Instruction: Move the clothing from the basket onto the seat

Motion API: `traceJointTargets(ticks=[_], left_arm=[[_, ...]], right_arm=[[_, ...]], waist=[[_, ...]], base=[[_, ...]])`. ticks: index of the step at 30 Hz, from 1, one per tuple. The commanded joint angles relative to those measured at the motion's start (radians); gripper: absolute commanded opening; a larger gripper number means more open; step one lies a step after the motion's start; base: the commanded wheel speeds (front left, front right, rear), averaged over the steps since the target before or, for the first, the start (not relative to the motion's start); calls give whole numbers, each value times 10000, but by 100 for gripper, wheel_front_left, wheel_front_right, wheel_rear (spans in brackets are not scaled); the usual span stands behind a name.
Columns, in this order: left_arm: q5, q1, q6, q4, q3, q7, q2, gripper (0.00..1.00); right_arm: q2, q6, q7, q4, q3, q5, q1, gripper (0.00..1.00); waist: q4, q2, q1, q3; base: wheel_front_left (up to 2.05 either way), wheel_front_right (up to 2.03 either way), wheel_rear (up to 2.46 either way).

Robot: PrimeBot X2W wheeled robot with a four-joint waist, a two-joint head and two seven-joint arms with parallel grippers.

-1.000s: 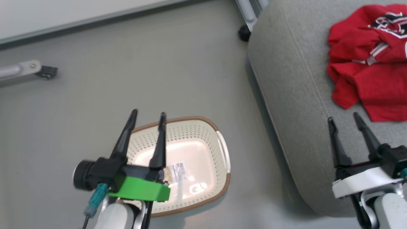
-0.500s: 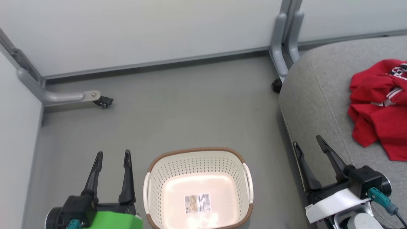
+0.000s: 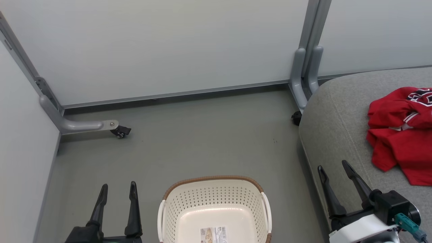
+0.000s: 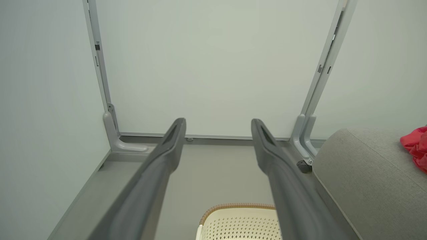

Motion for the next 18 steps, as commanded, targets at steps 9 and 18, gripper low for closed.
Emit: traceJointTargets(ticks=[9,18], left_arm=[[44,94,24,187,-63,-33,-2,100],[-204,15,-12,627,-119,80,-7,0]], right_arm=[[49,-10,-19,167,-110,-57,175,100],[194,2,38,511,-54,183,183,0]], waist=[[-130,0,1,-139],[-146,0,1,-187]], base=[[0,0,0],[0,0,0]])
